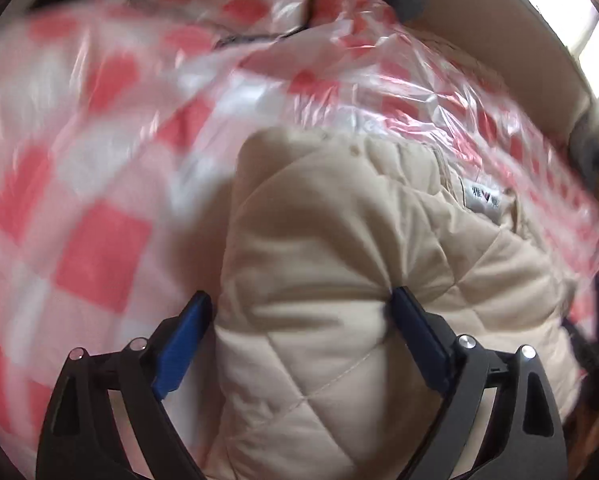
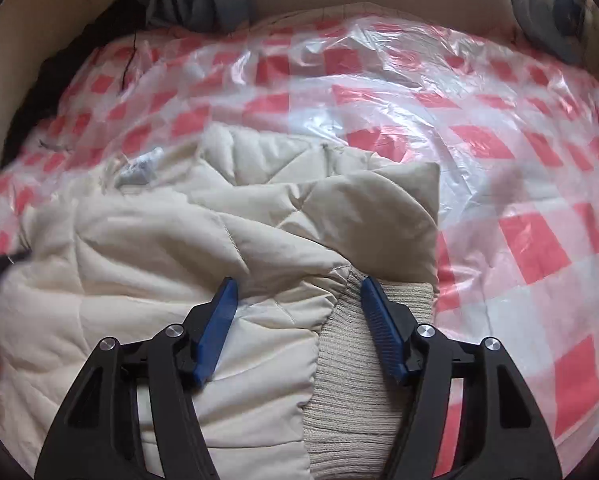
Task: Fold large clothes
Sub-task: 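Move both grippers to the side edge of the cream jacket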
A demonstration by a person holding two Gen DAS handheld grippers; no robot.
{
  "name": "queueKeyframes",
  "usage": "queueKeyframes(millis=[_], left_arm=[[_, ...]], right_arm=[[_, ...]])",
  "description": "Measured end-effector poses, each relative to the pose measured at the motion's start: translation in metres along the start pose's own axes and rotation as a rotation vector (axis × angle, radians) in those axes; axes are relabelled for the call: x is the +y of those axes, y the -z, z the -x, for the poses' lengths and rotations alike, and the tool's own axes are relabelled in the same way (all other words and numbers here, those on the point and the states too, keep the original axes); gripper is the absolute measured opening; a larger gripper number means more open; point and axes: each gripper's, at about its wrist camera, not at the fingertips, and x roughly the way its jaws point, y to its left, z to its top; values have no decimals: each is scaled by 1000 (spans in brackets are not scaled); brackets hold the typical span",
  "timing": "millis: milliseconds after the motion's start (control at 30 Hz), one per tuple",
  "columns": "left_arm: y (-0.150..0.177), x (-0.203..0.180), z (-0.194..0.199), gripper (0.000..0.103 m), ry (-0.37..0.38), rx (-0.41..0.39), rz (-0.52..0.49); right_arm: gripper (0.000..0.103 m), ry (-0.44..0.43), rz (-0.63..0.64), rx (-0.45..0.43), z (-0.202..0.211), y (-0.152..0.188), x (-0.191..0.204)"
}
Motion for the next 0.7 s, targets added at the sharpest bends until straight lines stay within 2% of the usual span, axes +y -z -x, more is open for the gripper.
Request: queueKeyframes(millis=[33, 100, 167, 200, 233, 267, 300, 367, 433, 467, 500, 533, 633, 700], left_arm=[[3, 4, 9, 88, 1, 2, 14], [18, 6, 45, 88, 10, -28, -36], [45, 18, 85, 89, 26, -53, -84], [56, 24, 92, 93, 0, -44, -99], [73, 32, 92, 94, -59, 4, -127], [90, 40, 79, 94, -101, 105, -166], [107, 50, 70, 94, -104, 192, -188], [122, 61, 98, 94, -106, 166, -169], [135, 75, 146, 94, -20, 138, -108], [144, 83, 171, 94, 29, 122, -95], [152, 90, 186, 94, 56, 120, -88], [162, 98, 201, 94, 87, 126, -82], [200, 125, 228, 95, 145, 182, -49], [221, 136, 237, 95, 169, 191, -29]], right_arm=[[61, -13, -6, -23, 21, 2, -1], [63, -74, 9, -93, 71, 17, 0], [72, -58, 74, -122, 102, 40, 5], [80, -43, 106, -93, 101, 47, 9], [80, 1, 162, 14, 84, 59, 12], [80, 34, 200, 122, 63, 69, 12], [81, 32, 214, 198, 48, 82, 8], [80, -32, 150, 165, 73, 83, 0], [81, -183, 50, 86, 128, 89, -12], [84, -226, 35, 73, 149, 97, -17], [91, -254, 27, 84, 172, 113, -24], [93, -268, 23, 100, 186, 124, -29], [93, -325, -33, 181, 219, 173, -57], [93, -356, -118, 216, 239, 209, -82]])
